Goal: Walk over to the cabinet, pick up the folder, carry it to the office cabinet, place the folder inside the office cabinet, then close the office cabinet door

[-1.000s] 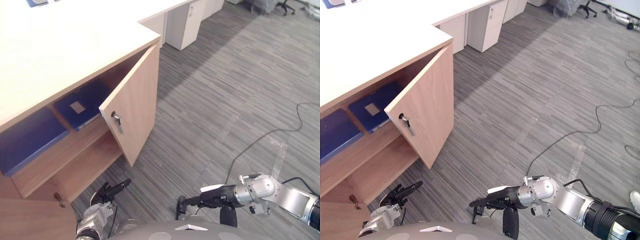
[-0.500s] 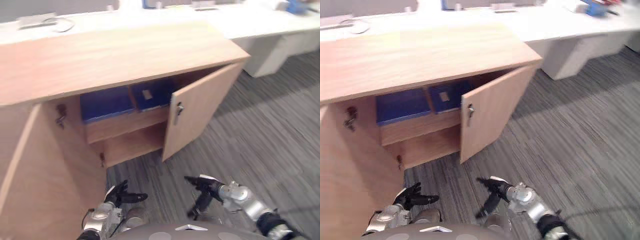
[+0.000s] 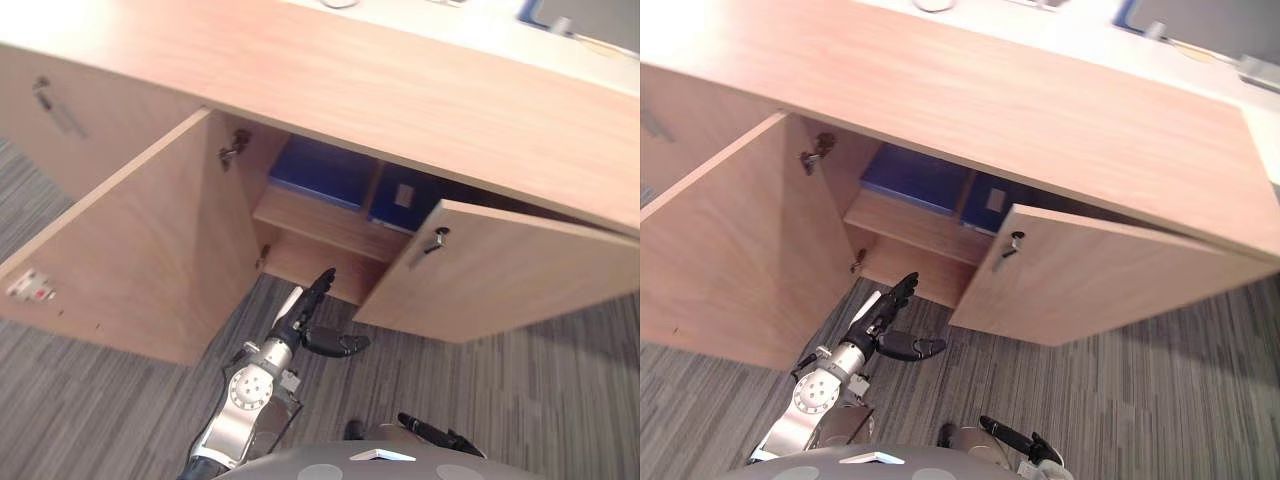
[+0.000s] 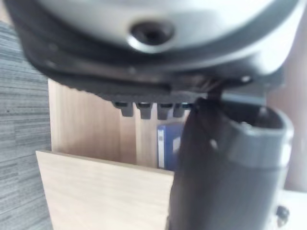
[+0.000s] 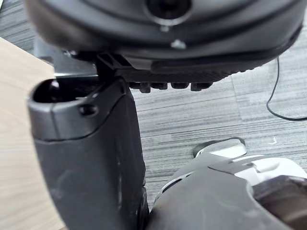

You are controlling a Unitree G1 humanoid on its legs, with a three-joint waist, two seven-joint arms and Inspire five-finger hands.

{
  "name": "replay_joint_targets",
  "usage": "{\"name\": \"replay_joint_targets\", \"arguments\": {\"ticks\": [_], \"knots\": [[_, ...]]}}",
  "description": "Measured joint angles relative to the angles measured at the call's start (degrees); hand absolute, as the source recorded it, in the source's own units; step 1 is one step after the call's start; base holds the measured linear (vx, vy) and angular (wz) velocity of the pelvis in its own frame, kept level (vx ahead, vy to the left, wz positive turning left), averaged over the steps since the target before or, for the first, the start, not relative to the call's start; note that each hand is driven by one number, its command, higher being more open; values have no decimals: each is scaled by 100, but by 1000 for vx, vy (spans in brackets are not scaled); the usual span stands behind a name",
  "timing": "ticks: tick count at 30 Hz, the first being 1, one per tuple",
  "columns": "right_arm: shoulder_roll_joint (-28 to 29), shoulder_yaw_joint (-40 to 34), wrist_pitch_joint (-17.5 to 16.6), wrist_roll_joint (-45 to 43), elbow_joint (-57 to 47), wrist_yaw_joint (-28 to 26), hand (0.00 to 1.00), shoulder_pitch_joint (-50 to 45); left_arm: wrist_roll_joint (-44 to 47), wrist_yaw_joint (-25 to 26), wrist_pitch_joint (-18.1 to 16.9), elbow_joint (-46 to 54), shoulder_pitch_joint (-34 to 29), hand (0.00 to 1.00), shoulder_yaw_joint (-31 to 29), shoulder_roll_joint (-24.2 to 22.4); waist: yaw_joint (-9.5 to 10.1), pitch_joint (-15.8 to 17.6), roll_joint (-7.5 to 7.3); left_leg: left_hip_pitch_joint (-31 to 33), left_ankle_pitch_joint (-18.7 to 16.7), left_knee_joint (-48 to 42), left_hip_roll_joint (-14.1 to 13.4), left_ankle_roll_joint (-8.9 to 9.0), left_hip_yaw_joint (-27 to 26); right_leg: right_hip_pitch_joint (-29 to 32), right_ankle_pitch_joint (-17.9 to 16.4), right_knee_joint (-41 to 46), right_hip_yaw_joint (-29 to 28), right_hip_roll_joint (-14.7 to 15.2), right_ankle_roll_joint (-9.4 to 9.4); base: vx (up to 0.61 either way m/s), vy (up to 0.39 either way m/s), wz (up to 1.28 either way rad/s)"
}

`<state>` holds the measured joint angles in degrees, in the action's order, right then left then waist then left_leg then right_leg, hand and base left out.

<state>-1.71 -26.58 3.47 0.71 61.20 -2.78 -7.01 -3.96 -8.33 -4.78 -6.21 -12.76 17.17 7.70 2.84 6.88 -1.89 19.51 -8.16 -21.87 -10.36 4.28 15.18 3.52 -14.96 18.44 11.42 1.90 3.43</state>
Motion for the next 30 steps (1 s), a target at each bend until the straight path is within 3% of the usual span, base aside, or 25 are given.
{"name": "replay_joint_targets", "arguments": {"ticks": [1,2,3,5,6,7,8,10,13,14,15,17,18,22,24,25,30], "knots": [[-21,6,5,-60,-78,4,100,-27,325,-76,24,6,-197,100,-65,13,31,4,48,47,61,-346,-517,-370,-1437,-300,-36,-96,276,99,-59,105,-129,209],[-58,-101,1,-123,-141,14,100,-34,446,-140,34,14,-347,100,-90,11,17,-46,130,103,135,-670,-733,-439,-2235,-461,-95,-150,468,197,-14,34,66,89],[-68,-187,-10,-133,-152,19,100,-12,486,-184,34,20,-379,100,-128,12,20,-76,177,123,173,-731,-707,-428,-2419,-473,-141,-150,521,280,41,18,152,77],[27,-573,10,-319,-105,37,100,91,800,-307,56,160,-564,100,-213,137,14,-127,182,212,198,-542,-377,-421,-2731,-520,-216,-162,842,602,155,34,182,83],[63,-679,28,-358,-77,43,100,129,905,-368,62,224,-579,100,-286,180,22,-116,160,210,184,-498,-335,-481,-2869,-529,-183,-183,912,687,207,87,165,93],[139,-864,82,-457,-73,46,100,136,1096,-506,85,270,-706,100,-450,287,16,-106,146,191,145,-524,-379,-699,-3291,-661,-120,-281,1139,830,310,108,169,88],[154,-1033,119,-565,-63,42,100,113,1205,-617,131,268,-798,100,-537,391,1,-115,172,189,145,-618,-449,-752,-3587,-776,-106,-295,1316,912,332,120,176,118],[148,-1410,143,-566,42,55,100,75,1282,-760,193,247,-978,100,-579,712,35,-126,199,173,130,-718,-279,-745,-3630,-972,-105,-217,1539,1090,330,139,196,92],[147,-1858,146,-566,226,15,100,124,1278,-1111,251,232,-1254,100,-725,1436,70,-200,43,186,128,-462,228,-739,-3500,-1091,-14,-118,1863,1434,369,151,198,72],[146,-1879,145,-566,231,9,100,125,1277,-1134,254,223,-1262,100,-738,1468,79,-203,42,186,130,-440,251,-741,-3494,-1091,15,-118,1886,1448,365,136,206,58],[121,-2064,144,-560,326,-60,100,119,1281,-1331,259,-7,-1360,100,-851,1626,149,-254,105,64,286,26,484,-712,-3324,-1102,427,-131,2011,1495,222,92,153,52],[125,-2203,203,-554,345,-72,100,49,1291,-1489,260,-484,-1371,100,-1010,1629,121,-325,252,-285,661,830,699,-741,-3112,-1046,913,51,2044,1511,3,139,224,76],[155,-2357,215,-548,408,-97,100,34,1352,-1571,261,-854,-1376,100,-1220,1650,64,-367,358,-499,920,1348,807,-713,-2954,-1040,764,-133,2024,1403,43,116,190,70],[125,-2372,229,-554,410,-193,100,75,1509,-1367,357,-2293,-1105,100,-2325,1613,-16,-403,320,-1115,1404,2399,1196,-729,-2729,-1009,623,-988,1983,1196,104,31,43,42],[44,-2379,240,-559,411,-202,100,81,1508,-1167,410,-2730,-1005,100,-2806,1561,-4,-451,373,-1321,1524,2699,1321,-724,-2731,-983,575,-1081,2007,1219,140,-30,-53,15],[-49,-2401,243,-559,410,-251,100,168,1503,-1070,412,-2944,-944,100,-3143,1548,12,-487,406,-1296,1570,2708,1347,-708,-2736,-984,497,-1180,2013,1216,263,-18,-53,5],[-312,-2581,244,-560,417,-306,100,272,1228,-886,504,-3320,-624,100,-3920,1547,12,-451,507,-1327,1625,2710,1338,-676,-2670,-1139,504,-1319,2184,1182,258,17,-33,11]]}}
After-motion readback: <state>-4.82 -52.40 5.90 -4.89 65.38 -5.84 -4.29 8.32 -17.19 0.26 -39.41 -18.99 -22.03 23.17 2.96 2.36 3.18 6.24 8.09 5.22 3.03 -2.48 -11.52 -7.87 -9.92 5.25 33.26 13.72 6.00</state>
